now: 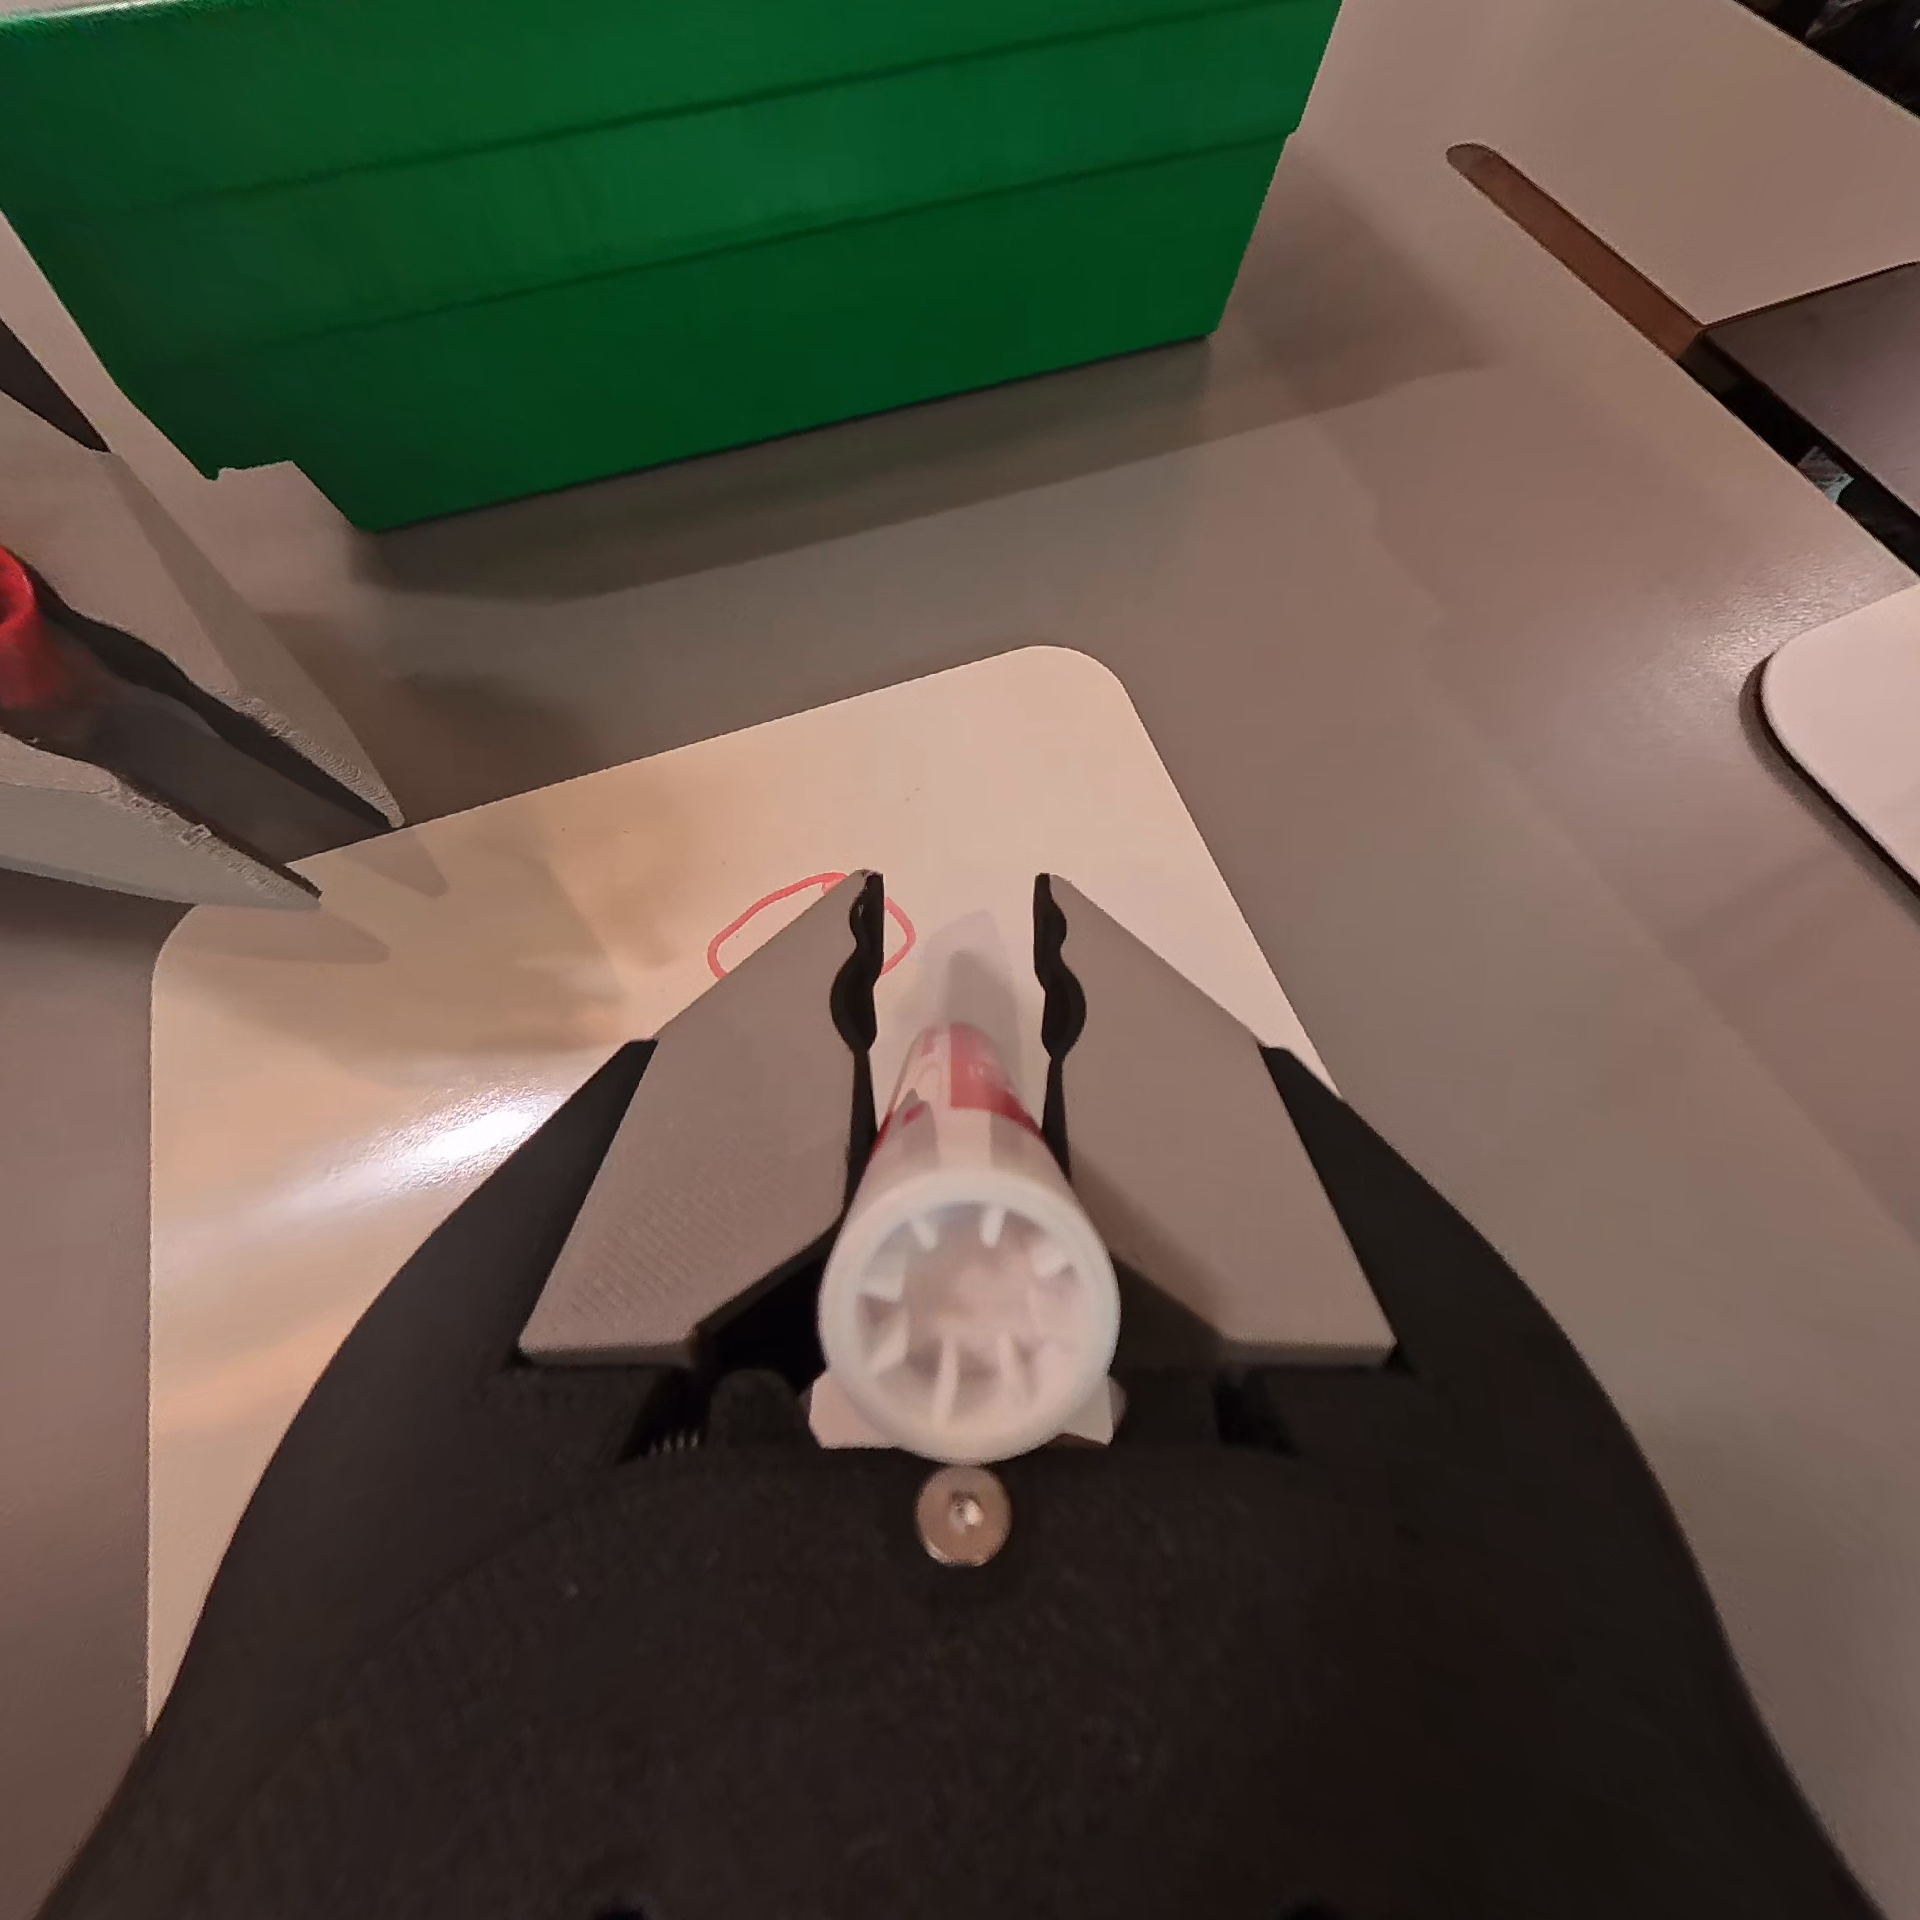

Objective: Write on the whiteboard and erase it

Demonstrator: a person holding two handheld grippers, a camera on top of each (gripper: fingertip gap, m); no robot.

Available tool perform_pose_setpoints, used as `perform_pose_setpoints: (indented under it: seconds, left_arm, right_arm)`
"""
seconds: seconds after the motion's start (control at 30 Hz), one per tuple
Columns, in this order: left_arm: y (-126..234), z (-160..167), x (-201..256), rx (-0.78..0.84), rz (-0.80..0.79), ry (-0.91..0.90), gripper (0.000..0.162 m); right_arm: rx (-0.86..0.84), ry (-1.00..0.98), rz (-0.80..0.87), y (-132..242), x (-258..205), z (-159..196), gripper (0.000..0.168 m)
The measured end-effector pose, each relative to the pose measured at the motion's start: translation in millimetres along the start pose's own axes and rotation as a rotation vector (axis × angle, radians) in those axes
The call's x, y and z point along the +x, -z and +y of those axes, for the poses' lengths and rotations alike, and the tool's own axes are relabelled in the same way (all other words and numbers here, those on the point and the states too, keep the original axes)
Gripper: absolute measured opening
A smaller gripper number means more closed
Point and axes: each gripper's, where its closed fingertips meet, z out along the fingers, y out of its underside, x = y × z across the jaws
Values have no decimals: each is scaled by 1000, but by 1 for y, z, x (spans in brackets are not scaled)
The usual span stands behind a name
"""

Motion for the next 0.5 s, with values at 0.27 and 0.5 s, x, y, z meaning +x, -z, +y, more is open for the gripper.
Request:
perform_pose_setpoints:
  seconds: [0.27, 0.5]
  left_arm:
    - [0, 0, 0, 1, 0, 0, 11]
    - [0, 0, 0, 0, 0, 0, 11]
  right_arm:
    - [-19, 0, -48, 1, -8, 3, 27]
    - [-52, 14, -90, 7, -18, 8, 27]
